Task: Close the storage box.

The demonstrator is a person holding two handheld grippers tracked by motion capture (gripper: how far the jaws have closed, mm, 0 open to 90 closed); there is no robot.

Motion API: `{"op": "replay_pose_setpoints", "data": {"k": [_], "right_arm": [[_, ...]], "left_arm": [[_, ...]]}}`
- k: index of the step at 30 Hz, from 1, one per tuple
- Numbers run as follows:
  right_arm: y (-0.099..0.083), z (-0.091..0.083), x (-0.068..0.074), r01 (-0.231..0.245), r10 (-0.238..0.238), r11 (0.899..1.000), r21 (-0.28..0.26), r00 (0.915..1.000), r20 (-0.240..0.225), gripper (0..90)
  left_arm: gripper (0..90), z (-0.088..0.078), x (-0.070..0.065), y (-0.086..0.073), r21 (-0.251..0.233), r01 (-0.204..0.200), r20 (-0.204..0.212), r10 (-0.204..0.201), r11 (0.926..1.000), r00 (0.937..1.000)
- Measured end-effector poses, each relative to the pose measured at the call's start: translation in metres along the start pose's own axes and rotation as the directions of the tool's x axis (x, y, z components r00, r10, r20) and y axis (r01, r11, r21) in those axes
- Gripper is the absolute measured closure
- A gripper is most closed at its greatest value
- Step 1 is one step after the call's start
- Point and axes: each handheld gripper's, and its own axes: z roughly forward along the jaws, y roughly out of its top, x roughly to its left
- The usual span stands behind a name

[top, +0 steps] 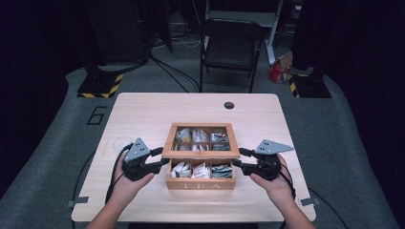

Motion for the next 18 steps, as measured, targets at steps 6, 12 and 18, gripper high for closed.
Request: {"op": "replay_pose_setpoints", "data": {"k": [6,12,18], "right_arm": [[-0.004,0.001,0.002,0.005,-0.005,1.000,0.010,1.0000,0.005,48.8],[-0.014,0.002,0.004,-0.018,0.018,1.000,0.007,0.9998,-0.003,48.7],[-0.020,0.003,0.005,-0.021,0.021,1.000,0.013,0.9997,-0.013,47.8]], "left_arm": [[52.9,-0.006,-0.005,-0.001,0.009,-0.002,0.018,0.002,1.0000,0.9998],[52.9,-0.006,-0.008,-0.006,0.023,-0.009,0.020,0.009,0.9997,0.9998],[53.1,-0.005,-0.010,-0.014,0.020,0.001,0.022,-0.001,0.9998,0.9998]]}}
